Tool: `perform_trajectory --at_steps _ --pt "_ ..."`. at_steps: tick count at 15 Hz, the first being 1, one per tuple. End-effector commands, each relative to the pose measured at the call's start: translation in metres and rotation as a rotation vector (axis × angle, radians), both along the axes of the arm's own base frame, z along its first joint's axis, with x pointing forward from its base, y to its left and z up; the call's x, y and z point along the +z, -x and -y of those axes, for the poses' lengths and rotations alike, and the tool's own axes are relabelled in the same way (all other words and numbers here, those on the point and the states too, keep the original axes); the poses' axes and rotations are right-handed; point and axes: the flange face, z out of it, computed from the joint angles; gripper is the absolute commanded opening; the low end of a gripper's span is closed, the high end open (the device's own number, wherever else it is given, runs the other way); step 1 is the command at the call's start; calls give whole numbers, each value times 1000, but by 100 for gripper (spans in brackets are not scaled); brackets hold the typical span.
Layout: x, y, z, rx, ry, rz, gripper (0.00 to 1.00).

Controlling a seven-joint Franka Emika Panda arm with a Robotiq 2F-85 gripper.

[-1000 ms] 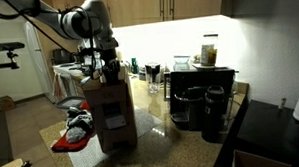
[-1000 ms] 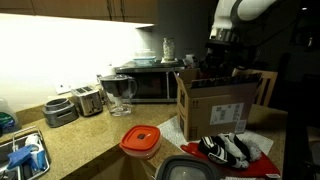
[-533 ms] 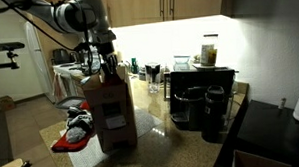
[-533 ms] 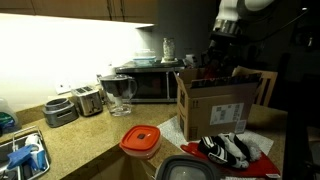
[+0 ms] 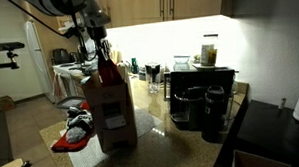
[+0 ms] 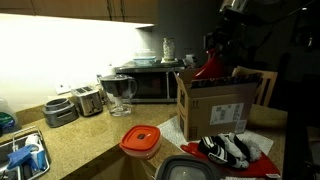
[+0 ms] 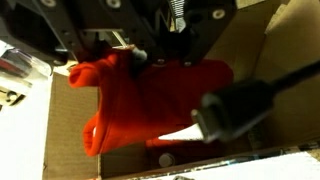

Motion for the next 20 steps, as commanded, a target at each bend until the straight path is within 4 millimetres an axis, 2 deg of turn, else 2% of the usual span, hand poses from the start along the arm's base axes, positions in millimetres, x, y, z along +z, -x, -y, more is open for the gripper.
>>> perform_trajectory --at_steps 1,8,15,20 --pt "26 12 -6 95 -30 29 4" --pt "61 23 -28 244 -16 53 4" --pt "99 36 -61 433 22 99 4" --pt "104 48 -97 646 77 90 4"
